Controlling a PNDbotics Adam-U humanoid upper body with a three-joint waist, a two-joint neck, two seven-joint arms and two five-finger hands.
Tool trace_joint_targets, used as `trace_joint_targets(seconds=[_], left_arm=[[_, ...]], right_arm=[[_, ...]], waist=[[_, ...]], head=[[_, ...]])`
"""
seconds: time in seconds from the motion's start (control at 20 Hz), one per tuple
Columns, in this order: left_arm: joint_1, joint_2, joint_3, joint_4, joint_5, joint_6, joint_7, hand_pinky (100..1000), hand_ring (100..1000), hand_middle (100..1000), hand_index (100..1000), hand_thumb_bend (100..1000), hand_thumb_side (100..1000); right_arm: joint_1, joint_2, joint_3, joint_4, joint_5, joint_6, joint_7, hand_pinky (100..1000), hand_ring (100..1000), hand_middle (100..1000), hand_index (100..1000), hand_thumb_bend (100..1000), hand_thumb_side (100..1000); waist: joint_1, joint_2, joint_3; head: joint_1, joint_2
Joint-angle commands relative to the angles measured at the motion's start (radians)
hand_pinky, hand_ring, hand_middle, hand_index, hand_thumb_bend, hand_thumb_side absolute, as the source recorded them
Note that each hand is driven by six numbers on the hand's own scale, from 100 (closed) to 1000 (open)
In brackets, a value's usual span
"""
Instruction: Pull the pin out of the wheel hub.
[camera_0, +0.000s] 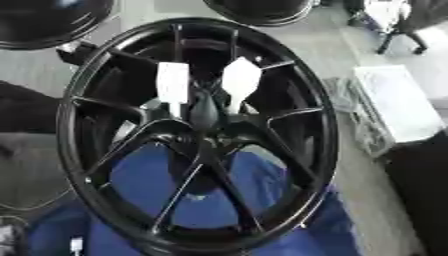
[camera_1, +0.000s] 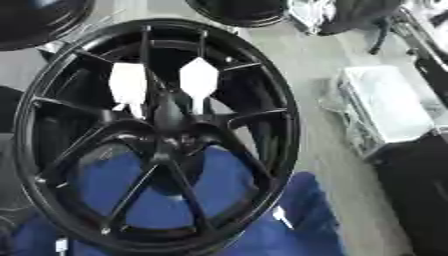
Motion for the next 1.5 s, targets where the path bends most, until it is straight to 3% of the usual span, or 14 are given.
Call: trace_joint_targets(seconds=[0.05,0.5,0.7,0.9,1.05,1.15,1.25,1.5], left_arm=[[-0.003,0.015,0.004,-0.023,-0.007,-0.002,-0.002,859,714,756,839,210,765],[-0.002,0.016,0.003,-0.021,-0.007,-0.001,-0.003,860,712,756,839,210,766],[-0.002,0.018,0.001,-0.020,-0.006,0.001,-0.005,859,712,756,839,210,765],[0.000,0.022,0.001,-0.015,-0.007,0.001,-0.004,859,711,756,839,210,765],[0.001,0.023,0.002,-0.007,-0.014,0.002,-0.002,858,710,756,839,209,765],[0.003,0.023,0.002,-0.003,-0.014,0.003,-0.001,859,709,756,839,210,766],[0.004,0.025,0.001,-0.001,-0.013,0.003,-0.002,859,709,756,839,210,765],[0.007,0.029,0.000,0.002,-0.010,0.003,-0.003,859,708,756,838,210,765]], right_arm=[[-0.013,-0.021,-0.006,-0.007,0.004,-0.002,0.004,855,696,681,813,100,224],[-0.027,-0.018,0.008,-0.002,0.018,-0.003,0.027,859,715,706,830,100,225],[-0.067,-0.013,0.047,0.001,0.080,-0.025,0.115,875,761,755,868,100,224],[-0.122,-0.001,0.104,0.029,0.147,-0.084,0.248,894,803,791,899,118,193],[-0.158,0.007,0.138,0.048,0.195,-0.142,0.343,907,828,803,910,291,107],[-0.174,0.013,0.158,0.062,0.230,-0.180,0.397,911,835,807,910,373,100],[-0.186,0.017,0.176,0.080,0.262,-0.209,0.443,912,839,809,910,414,100],[-0.219,0.042,0.214,0.135,0.322,-0.244,0.485,910,840,811,910,419,130]], waist=[[0.000,-0.024,0.002],[-0.004,-0.029,0.004],[-0.006,-0.034,0.008],[-0.006,-0.045,0.013],[-0.007,-0.052,0.016],[-0.009,-0.056,0.017],[-0.010,-0.059,0.017],[-0.011,-0.067,0.012]], head=[[0.000,0.002],[-0.001,0.005],[-0.009,0.010],[-0.020,0.016],[-0.025,0.019],[-0.023,0.019],[-0.023,0.019],[-0.022,0.023]])
